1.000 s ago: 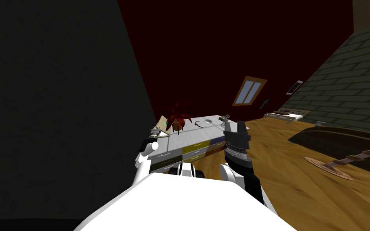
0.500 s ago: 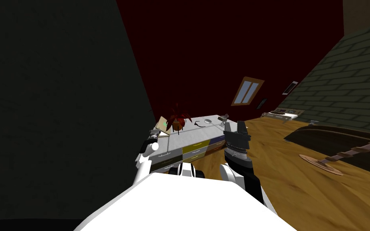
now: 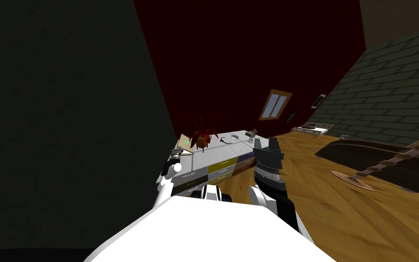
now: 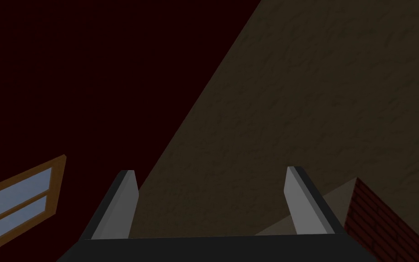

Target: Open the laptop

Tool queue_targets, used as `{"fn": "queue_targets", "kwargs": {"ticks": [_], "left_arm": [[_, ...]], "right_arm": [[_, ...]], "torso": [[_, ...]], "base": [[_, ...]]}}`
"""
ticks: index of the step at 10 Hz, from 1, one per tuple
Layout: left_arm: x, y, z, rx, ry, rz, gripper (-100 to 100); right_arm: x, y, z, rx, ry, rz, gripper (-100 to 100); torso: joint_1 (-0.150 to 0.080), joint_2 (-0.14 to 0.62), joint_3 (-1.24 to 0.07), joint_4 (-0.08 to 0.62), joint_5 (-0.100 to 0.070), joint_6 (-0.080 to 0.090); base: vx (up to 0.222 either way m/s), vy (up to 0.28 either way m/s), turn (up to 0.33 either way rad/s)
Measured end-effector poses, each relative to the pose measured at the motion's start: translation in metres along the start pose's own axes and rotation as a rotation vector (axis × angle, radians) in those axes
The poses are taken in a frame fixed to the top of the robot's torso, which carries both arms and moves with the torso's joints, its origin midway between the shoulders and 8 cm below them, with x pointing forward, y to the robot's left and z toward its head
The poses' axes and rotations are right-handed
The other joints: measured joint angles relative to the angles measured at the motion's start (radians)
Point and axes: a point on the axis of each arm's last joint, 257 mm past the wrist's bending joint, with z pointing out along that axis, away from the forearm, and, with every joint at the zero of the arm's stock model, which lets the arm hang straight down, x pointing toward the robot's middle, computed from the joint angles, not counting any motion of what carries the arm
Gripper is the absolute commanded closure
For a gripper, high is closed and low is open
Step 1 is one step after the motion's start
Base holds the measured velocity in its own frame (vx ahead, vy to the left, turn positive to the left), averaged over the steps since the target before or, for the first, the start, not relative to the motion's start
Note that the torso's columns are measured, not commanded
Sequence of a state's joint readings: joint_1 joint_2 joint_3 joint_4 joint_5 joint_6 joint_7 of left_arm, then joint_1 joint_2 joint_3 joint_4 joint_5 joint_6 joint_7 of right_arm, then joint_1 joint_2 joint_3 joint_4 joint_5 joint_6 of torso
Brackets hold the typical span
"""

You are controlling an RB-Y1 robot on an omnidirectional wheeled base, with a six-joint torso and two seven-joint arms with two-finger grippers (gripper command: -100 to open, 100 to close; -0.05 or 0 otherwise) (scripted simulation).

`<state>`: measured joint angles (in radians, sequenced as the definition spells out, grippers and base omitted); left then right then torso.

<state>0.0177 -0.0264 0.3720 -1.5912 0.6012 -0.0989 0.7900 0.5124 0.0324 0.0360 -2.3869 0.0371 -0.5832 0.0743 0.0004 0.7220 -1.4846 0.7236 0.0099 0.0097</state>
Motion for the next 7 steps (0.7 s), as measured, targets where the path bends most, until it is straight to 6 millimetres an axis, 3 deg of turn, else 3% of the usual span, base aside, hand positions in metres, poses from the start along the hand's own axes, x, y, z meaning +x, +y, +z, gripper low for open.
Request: {"fn": "queue_targets", "kwargs": {"ticks": [2, 7], "left_arm": [[0.010, -0.004, 0.005, -0.008, 0.005, -0.002, -100], [0.035, -0.013, 0.016, -0.039, 0.012, -0.001, -100]], "right_arm": [[0.000, 0.000, 0.000, 0.000, 0.000, 0.000, 0], [0.000, 0.000, 0.000, 0.000, 0.000, 0.000, 0]], "torso": [[-0.003, 0.009, 0.005, 0.011, -0.010, -0.008], [0.000, 0.016, 0.009, 0.014, -0.010, -0.010]], "base": [[0.020, -0.027, 0.077], [0.026, -0.037, 0.094]]}}
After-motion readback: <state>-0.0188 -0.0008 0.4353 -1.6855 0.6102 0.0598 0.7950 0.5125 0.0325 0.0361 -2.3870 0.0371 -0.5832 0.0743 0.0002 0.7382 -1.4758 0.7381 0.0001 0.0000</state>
